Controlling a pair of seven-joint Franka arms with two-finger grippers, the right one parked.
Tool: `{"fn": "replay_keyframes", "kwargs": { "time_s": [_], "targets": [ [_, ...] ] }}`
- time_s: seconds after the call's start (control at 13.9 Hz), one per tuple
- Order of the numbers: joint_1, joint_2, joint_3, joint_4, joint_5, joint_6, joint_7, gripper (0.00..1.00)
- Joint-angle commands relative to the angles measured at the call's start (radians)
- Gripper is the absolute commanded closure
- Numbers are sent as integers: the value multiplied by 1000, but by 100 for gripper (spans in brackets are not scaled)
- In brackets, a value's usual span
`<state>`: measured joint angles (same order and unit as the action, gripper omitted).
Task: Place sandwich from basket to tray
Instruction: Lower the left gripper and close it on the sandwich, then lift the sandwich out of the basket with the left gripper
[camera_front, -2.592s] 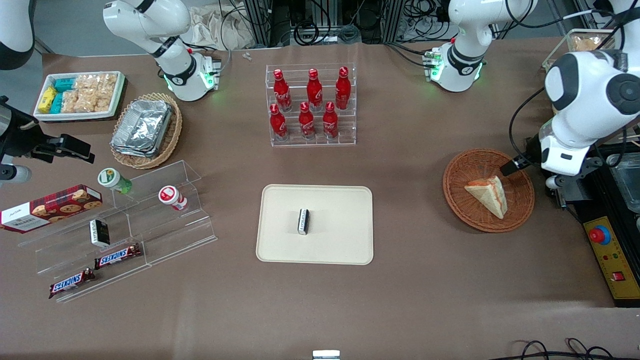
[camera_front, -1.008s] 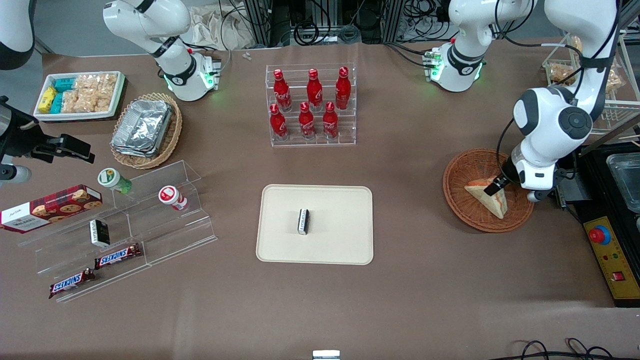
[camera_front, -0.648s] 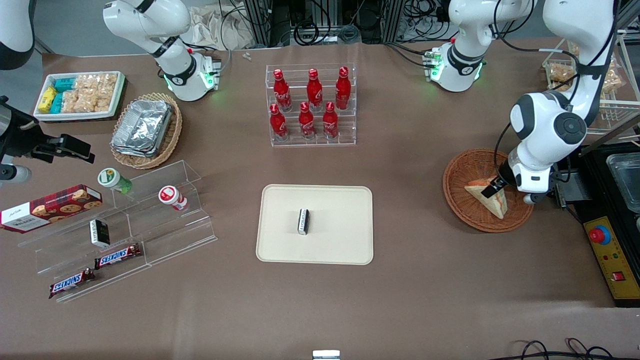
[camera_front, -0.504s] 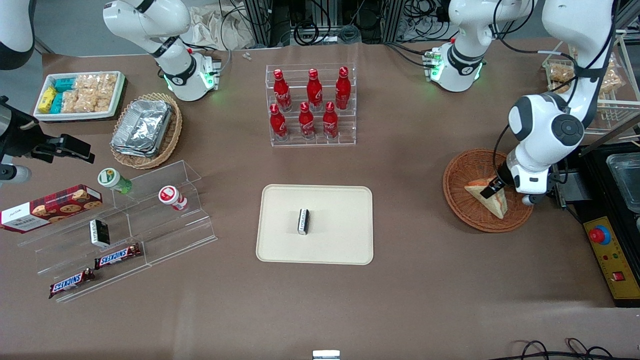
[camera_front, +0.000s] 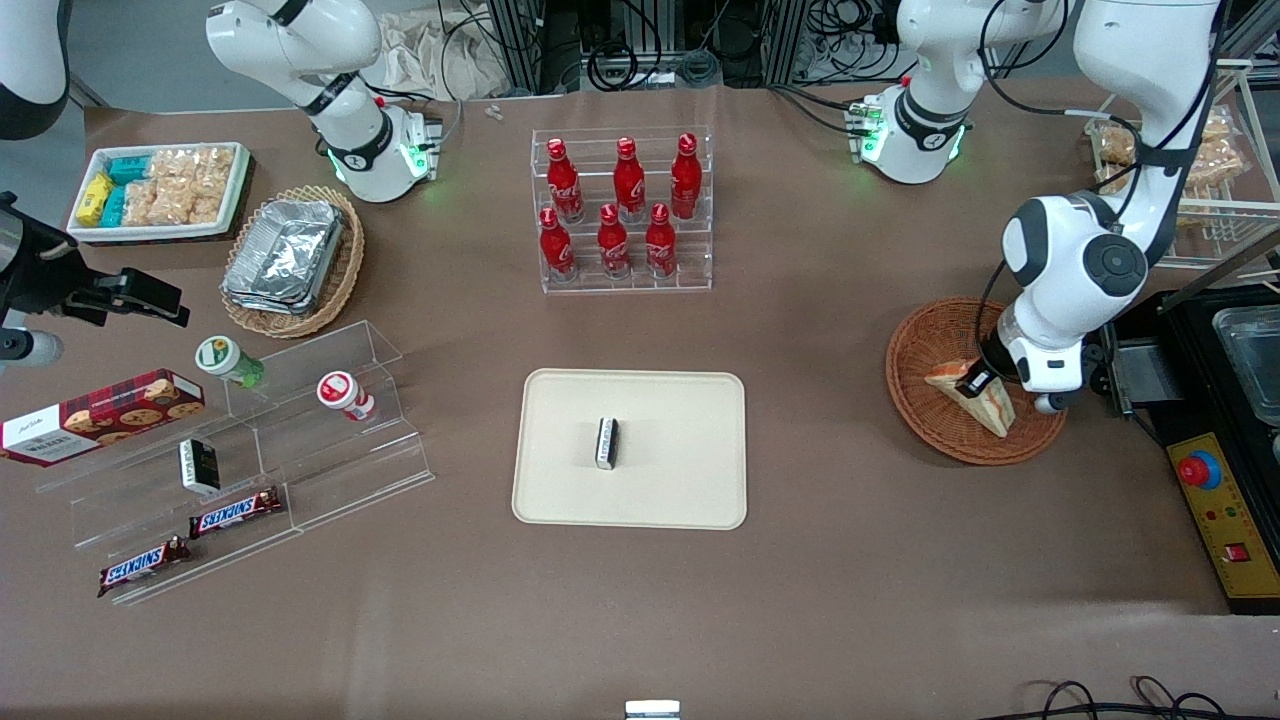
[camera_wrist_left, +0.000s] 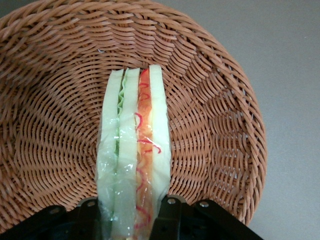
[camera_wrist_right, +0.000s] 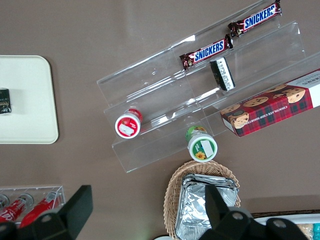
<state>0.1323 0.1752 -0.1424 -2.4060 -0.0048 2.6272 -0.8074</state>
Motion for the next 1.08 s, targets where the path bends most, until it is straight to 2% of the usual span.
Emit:
{"fn": "replay_keyframes", "kwargs": {
  "time_s": [0.0,0.14,0.29,0.58,0.79,1.01],
  "targets": [
    [-5,-22,-3,2,14,4,-32,100],
    [-5,-90,-2,21,26,-111,-21,100],
    [-3,-153,0,98,78,-327,17,100],
    [-2,-195,1,411,78,-839,169,100],
    [-8,-229,-14,618,71,-1089,275,100],
    [-13,-172,-136,888,57,-1257,298,100]
  ]
}}
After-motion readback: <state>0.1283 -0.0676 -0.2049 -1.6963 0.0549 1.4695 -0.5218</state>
